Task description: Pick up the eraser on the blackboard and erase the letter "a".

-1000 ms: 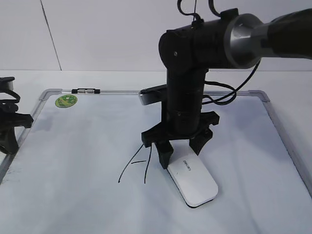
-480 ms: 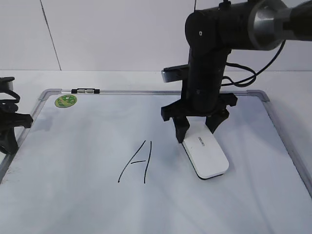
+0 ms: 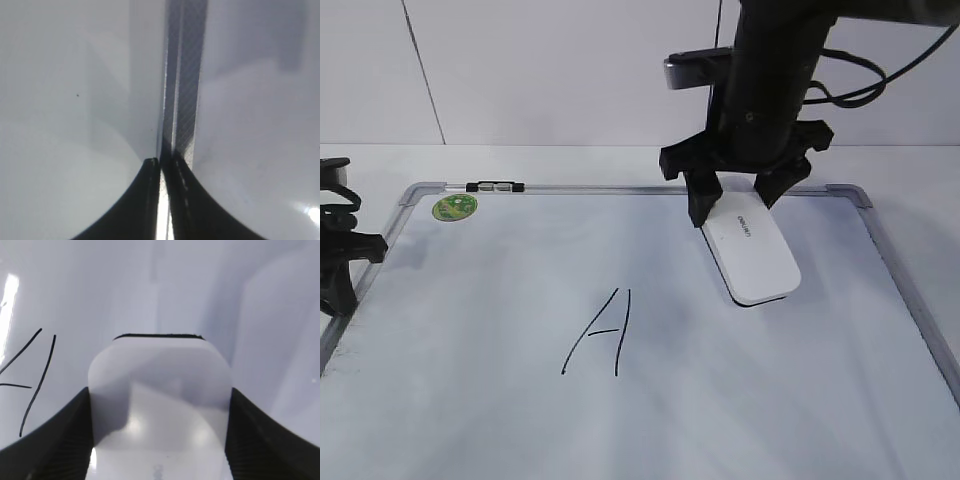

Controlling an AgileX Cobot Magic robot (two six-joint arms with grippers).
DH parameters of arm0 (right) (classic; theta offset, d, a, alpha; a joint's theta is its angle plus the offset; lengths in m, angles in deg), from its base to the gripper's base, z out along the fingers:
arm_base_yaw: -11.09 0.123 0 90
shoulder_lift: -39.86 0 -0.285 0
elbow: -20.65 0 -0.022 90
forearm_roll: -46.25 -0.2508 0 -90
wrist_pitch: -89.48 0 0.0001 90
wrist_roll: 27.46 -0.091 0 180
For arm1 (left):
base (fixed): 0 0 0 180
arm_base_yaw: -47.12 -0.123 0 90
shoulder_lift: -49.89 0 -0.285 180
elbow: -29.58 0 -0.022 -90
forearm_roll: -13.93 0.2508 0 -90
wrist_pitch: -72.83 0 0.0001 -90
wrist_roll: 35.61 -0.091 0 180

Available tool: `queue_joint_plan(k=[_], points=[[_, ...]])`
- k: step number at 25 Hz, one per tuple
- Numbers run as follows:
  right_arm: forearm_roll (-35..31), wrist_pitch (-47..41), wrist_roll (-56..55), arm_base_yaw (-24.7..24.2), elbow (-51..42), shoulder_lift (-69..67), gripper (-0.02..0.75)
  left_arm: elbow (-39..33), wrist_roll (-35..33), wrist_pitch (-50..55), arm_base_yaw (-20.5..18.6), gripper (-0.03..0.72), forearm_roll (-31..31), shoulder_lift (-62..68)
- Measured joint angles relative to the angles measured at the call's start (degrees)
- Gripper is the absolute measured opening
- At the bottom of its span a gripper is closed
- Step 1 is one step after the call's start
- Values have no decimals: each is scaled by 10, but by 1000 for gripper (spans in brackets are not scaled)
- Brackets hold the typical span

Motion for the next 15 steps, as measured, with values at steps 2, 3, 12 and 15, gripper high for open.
queue_joint_plan(k=[2,3,12,15], points=[[17,-2,-5,0,0,12,530,0,0,0,0,36,0,0],[25,-2,-9,0,0,18,530,0,0,0,0,36,0,0],[73,-4,-35,-12,0,57,530,0,0,-1,0,38,0,0],[73,-6,-36,-35,0,67,530,0,0,-1,0,39,0,0]])
